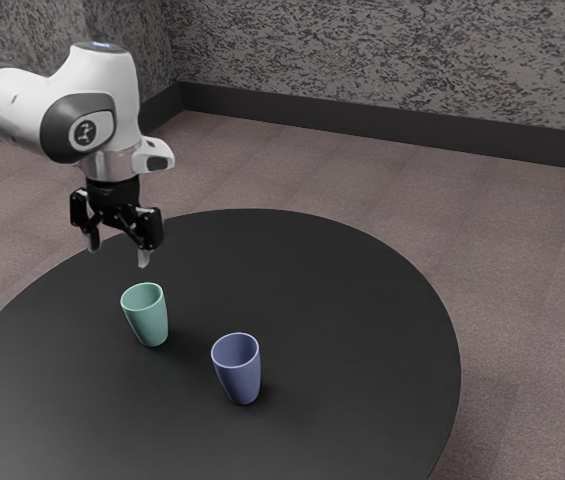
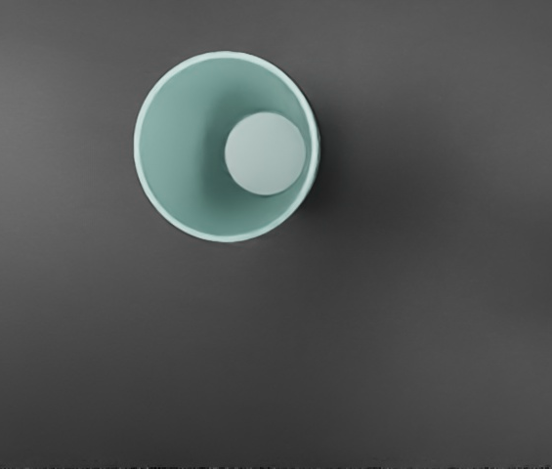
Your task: Place the left cup onto the right cup
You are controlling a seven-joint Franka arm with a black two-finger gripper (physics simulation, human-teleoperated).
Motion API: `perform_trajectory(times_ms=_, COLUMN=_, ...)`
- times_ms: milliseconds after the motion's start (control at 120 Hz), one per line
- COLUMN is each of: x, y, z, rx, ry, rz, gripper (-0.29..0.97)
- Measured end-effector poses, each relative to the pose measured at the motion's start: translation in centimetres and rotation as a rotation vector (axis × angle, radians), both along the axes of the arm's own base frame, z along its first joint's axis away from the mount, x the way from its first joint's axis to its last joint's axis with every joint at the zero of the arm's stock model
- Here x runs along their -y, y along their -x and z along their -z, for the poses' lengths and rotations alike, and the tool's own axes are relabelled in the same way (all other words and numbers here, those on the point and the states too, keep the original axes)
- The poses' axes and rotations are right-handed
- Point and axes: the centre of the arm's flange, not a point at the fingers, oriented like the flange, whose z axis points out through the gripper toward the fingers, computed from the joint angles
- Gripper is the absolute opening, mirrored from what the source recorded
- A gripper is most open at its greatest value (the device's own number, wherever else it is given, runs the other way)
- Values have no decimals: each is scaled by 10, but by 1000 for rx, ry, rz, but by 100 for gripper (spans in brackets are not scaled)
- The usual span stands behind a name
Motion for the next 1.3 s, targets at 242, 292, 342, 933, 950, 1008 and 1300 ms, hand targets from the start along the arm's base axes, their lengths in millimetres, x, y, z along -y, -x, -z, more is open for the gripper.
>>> perform_trajectory(times_ms=242, x=-1, y=0, z=40, rx=-38, ry=5, rz=-7, gripper=68)
perform_trajectory(times_ms=292, x=-4, y=-1, z=48, rx=-41, ry=5, rz=-13, gripper=68)
perform_trajectory(times_ms=342, x=-7, y=-2, z=53, rx=-41, ry=5, rz=-20, gripper=68)
perform_trajectory(times_ms=933, x=0, y=-30, z=105, rx=6, ry=13, rz=-12, gripper=68)
perform_trajectory(times_ms=950, x=1, y=-31, z=106, rx=6, ry=15, rz=-12, gripper=68)
perform_trajectory(times_ms=1008, x=1, y=-32, z=111, rx=6, ry=20, rz=-18, gripper=68)
perform_trajectory(times_ms=1300, x=0, y=-41, z=129, rx=22, ry=27, rz=-25, gripper=68)
